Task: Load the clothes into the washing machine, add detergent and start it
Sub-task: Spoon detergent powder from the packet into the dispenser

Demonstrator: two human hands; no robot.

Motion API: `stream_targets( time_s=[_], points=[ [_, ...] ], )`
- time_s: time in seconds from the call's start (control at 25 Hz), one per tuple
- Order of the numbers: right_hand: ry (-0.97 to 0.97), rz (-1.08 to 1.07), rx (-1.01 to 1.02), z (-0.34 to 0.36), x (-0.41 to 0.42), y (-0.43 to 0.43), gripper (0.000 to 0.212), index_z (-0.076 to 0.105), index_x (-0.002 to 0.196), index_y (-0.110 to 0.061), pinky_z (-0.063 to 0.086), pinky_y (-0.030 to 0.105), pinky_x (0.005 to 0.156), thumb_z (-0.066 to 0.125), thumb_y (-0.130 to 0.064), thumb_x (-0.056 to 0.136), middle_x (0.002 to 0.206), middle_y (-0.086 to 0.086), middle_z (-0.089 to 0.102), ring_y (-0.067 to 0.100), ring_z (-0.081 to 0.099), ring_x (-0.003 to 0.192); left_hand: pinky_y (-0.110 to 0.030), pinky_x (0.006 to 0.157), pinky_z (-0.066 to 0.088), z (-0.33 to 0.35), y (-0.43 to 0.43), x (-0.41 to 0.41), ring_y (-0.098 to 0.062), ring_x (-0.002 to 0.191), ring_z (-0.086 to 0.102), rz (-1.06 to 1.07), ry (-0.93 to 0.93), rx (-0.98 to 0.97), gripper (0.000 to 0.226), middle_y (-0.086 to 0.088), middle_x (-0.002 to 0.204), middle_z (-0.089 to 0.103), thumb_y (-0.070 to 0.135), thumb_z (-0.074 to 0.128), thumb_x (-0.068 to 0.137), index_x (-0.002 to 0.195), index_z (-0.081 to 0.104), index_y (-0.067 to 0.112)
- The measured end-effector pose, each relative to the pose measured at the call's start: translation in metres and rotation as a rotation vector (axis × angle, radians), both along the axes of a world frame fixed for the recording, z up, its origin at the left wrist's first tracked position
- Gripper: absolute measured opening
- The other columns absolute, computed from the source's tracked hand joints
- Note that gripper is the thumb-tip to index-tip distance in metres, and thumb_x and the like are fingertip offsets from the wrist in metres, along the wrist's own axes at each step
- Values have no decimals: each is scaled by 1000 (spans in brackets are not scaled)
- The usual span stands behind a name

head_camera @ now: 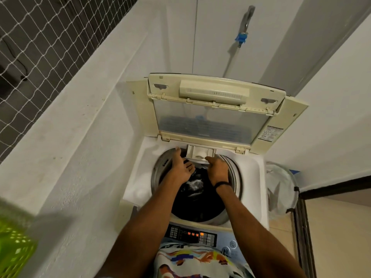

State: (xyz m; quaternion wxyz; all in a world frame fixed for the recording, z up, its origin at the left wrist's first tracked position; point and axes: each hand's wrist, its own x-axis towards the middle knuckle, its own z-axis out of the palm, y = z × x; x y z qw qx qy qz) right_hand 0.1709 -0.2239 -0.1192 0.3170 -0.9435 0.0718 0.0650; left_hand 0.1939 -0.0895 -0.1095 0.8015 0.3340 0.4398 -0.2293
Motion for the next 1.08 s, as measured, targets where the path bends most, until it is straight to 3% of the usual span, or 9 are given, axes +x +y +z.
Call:
stream_targets(
  time_s=[0.2,0.36,0.52,0.56,0.68,0.76,0.88,1.0,1.08],
  points=[
    [-72,-31,-54,-2,0,-4,40,73,110,-5,49,30,89,57,10,78,107,17,73,32,67,102,-45,111,40,-7,-1,4,-37,129,48,-21,0,-5,86,-23,146,46,71,48,88,142,44,4],
    [-182,-169,22,5,4,-3,31,76,100,-8,53,30,77,60,7,78,93,13,76,30,69,85,-39,80,49,4,2,4,-31,93,55,3,-48,30,84,-21,125,51,68,51,89,143,41,4],
    [-98,-410,258,23,7,0,24,77,95,-10,57,36,83,58,-5,82,90,10,76,27,69,83,-33,68,46,22,13,2,-25,80,50,20,-112,111,81,-15,97,52,66,50,91,144,41,6],
    [-42,-468,382,28,8,2,21,77,92,-11,58,37,84,61,-6,81,87,9,76,25,71,83,-34,71,47,28,17,1,-25,83,52,31,-134,115,79,-16,99,54,64,49,92,145,41,6],
    [50,-586,836,47,3,13,15,74,80,-5,60,38,79,62,4,79,83,17,75,30,73,83,-41,100,46,48,34,-7,-34,118,54,68,-210,133,75,-22,135,53,62,48,94,144,44,7],
    [59,-557,1012,69,-5,24,16,71,81,2,61,33,74,58,11,81,87,25,71,32,71,80,-43,107,44,66,47,-16,-35,125,53,116,-264,182,73,-22,138,53,63,47,94,142,48,8],
    [102,-495,1170,105,-16,46,15,67,90,12,62,29,73,53,14,85,90,27,68,29,70,78,-40,101,47,102,74,-36,-31,120,58,201,-335,287,70,-17,133,59,64,45,94,138,53,10],
    [213,-391,1221,130,-24,71,22,65,104,15,59,40,86,57,9,85,105,30,69,36,71,96,-42,108,44,146,102,-65,-31,125,57,255,-417,397,68,-17,137,58,62,41,97,139,52,10],
    [277,-278,1219,148,-33,92,28,63,112,11,58,41,83,58,2,86,112,28,68,34,68,105,-36,102,47,177,122,-92,-24,116,61,340,-490,498,61,-13,126,64,59,42,98,133,58,12]
  ],
)
